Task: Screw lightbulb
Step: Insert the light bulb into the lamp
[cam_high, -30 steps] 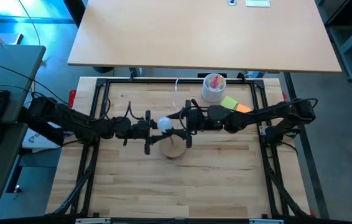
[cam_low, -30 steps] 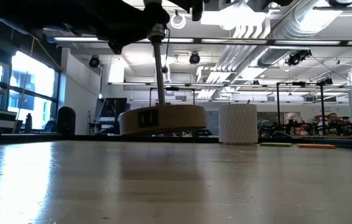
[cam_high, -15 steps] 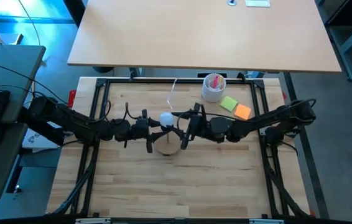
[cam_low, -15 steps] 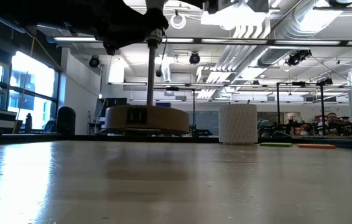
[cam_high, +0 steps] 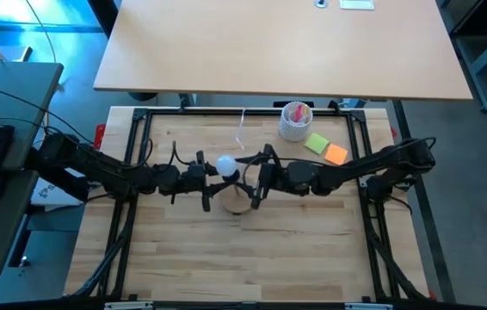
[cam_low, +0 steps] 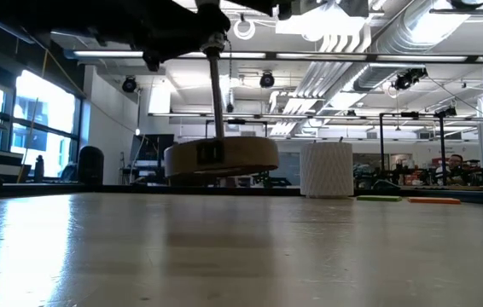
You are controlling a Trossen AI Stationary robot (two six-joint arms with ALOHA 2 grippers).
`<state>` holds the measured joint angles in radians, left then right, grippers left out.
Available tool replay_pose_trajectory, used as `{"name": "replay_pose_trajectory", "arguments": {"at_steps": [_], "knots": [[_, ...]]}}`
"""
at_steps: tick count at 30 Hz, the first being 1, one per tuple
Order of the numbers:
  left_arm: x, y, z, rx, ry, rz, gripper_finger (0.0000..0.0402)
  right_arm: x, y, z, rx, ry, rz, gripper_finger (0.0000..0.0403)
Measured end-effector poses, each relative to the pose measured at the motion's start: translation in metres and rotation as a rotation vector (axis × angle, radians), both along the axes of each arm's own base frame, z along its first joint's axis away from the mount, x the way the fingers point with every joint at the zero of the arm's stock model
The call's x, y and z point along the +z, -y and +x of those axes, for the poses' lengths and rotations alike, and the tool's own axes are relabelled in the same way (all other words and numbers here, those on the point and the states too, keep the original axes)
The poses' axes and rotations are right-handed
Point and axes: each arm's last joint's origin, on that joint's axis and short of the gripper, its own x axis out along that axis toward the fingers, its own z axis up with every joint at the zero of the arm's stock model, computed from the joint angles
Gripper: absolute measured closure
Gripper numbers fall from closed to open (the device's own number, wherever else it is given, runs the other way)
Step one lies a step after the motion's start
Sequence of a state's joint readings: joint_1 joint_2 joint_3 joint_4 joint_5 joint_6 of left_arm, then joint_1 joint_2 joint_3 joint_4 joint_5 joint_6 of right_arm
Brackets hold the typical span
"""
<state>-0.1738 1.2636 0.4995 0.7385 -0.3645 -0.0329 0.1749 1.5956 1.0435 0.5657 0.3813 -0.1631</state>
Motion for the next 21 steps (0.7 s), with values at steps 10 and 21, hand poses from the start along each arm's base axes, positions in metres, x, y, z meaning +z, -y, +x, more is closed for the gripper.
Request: {"name": "replay_pose_trajectory", "arguments": {"at_steps": [10, 21], "knots": [[-0.002, 0.001, 0.000, -0.050, -0.020, 0.017, 0.0243, 0.028, 0.003, -0.019, 0.000, 0.048, 0.006, 0.0114], [0.002, -0.002, -0.002, -0.061, 0.000, -0.033, 0.0243, 0.054, 0.008, -0.042, -0.064, 0.077, 0.049, 0.0114]]}}
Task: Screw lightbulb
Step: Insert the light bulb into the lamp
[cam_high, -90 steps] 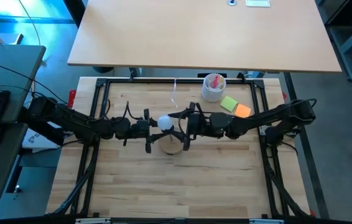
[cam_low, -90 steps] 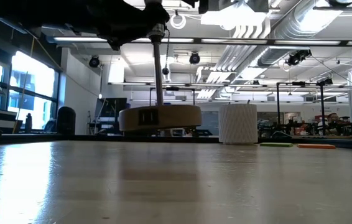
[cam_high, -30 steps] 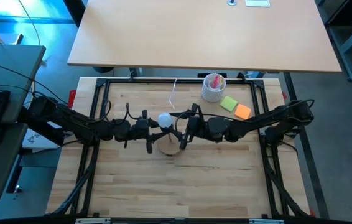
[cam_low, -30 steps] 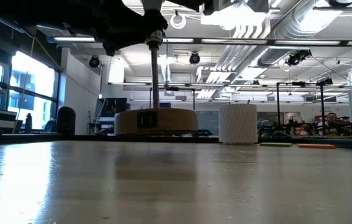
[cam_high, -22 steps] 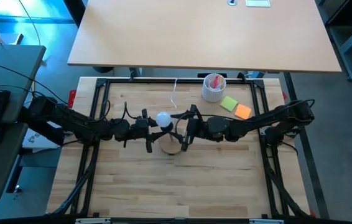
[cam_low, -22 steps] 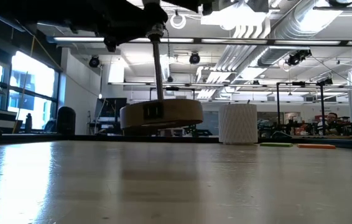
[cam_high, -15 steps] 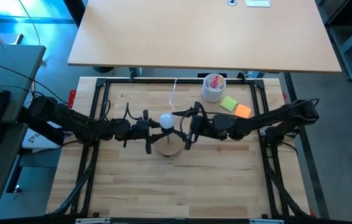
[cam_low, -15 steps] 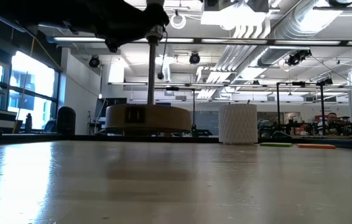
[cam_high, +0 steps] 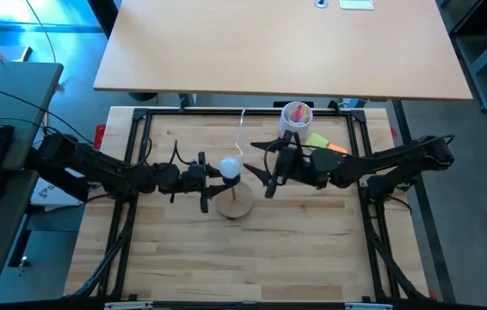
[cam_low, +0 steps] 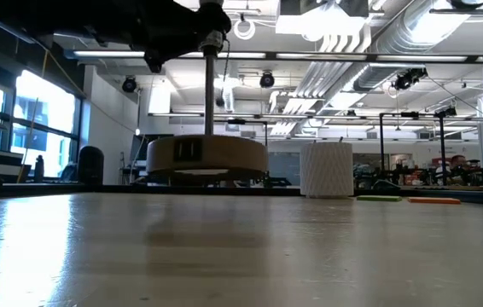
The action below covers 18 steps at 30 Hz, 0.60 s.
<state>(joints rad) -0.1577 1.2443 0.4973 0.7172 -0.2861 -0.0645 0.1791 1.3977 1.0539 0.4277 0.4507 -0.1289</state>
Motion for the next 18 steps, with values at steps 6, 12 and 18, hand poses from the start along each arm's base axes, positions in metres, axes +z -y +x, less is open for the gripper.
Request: {"name": "replay_pose_trajectory", "arguments": {"at_steps": [6, 12, 18], "knots": [[0.007, -0.003, -0.002, 0.010, 0.019, 0.027, 0.0243, 0.027, -0.009, -0.021, 0.081, 0.032, -0.006, 0.0113], [0.023, 0.000, 0.003, 0.017, 0.017, 0.014, 0.0243, 0.027, -0.014, -0.025, 0.100, 0.027, -0.005, 0.0113], [0.037, 0.003, 0.010, 0.058, -0.053, 0.037, 0.0243, 0.020, -0.014, -0.023, 0.101, -0.032, -0.014, 0.0114]]}}
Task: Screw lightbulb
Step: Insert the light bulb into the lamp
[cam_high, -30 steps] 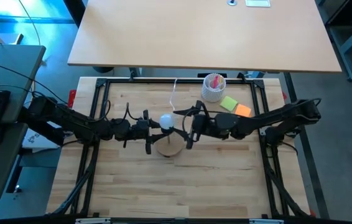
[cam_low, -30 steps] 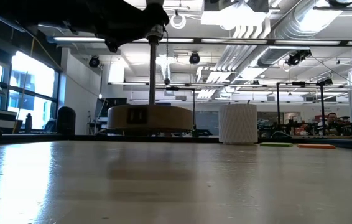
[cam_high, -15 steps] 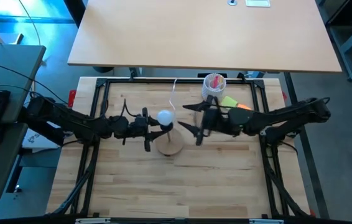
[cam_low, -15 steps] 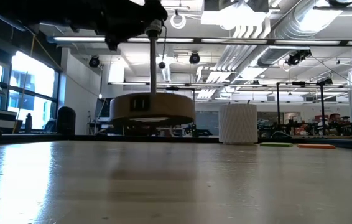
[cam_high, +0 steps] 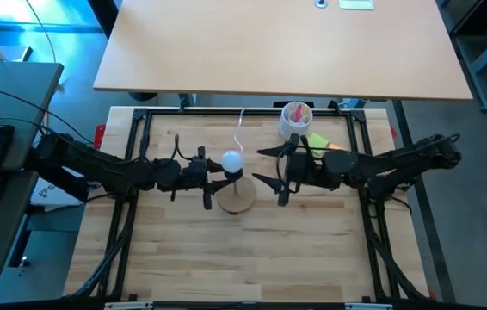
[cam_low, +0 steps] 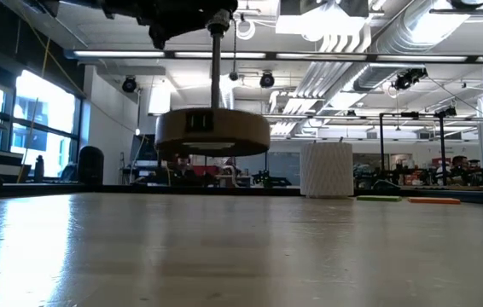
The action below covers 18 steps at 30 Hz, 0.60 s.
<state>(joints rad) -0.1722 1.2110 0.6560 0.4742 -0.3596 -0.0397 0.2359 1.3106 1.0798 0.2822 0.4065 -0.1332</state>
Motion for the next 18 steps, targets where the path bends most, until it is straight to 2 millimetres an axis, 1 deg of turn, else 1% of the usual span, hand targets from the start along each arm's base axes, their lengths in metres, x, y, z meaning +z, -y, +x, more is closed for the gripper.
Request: {"name": "replay_pose_trajectory", "arguments": {"at_steps": [4, 9, 18], "knots": [[-0.0028, -0.0001, -0.0002, 0.015, -0.026, 0.018, 0.0243, -0.0026, -0.0002, -0.0003, 0.001, -0.031, -0.010, 0.0114], [-0.0008, -0.0016, -0.0004, 0.067, -0.016, 0.057, 0.0243, -0.0064, -0.0003, -0.0003, 0.004, -0.069, -0.022, 0.0114], [0.0035, -0.0010, -0.0003, 0.077, 0.034, 0.022, 0.0243, -0.0088, -0.0002, -0.0004, 0.004, -0.095, -0.028, 0.0114]]}}
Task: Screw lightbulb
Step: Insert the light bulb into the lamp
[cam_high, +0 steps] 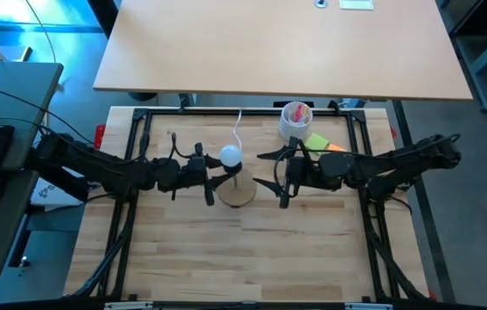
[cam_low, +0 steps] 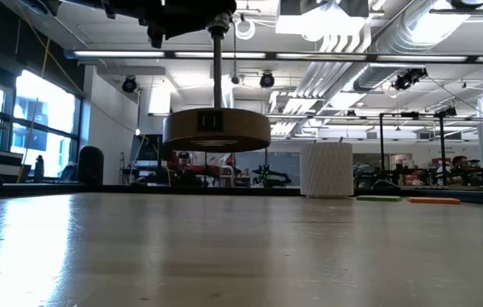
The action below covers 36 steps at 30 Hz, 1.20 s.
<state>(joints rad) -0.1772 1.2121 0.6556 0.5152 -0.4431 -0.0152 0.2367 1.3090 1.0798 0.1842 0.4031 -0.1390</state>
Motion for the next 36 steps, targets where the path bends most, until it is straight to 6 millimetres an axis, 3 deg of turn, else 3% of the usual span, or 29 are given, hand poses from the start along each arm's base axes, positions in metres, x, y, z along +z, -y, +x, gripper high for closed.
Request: {"name": "replay_pose_trajectory", "arguments": {"at_steps": [36], "knots": [[0.0070, 0.0064, -0.0007, -0.045, 0.058, 0.046, 0.0243, -0.0026, 0.0001, -0.0001, -0.003, -0.026, -0.006, 0.0114]]}}
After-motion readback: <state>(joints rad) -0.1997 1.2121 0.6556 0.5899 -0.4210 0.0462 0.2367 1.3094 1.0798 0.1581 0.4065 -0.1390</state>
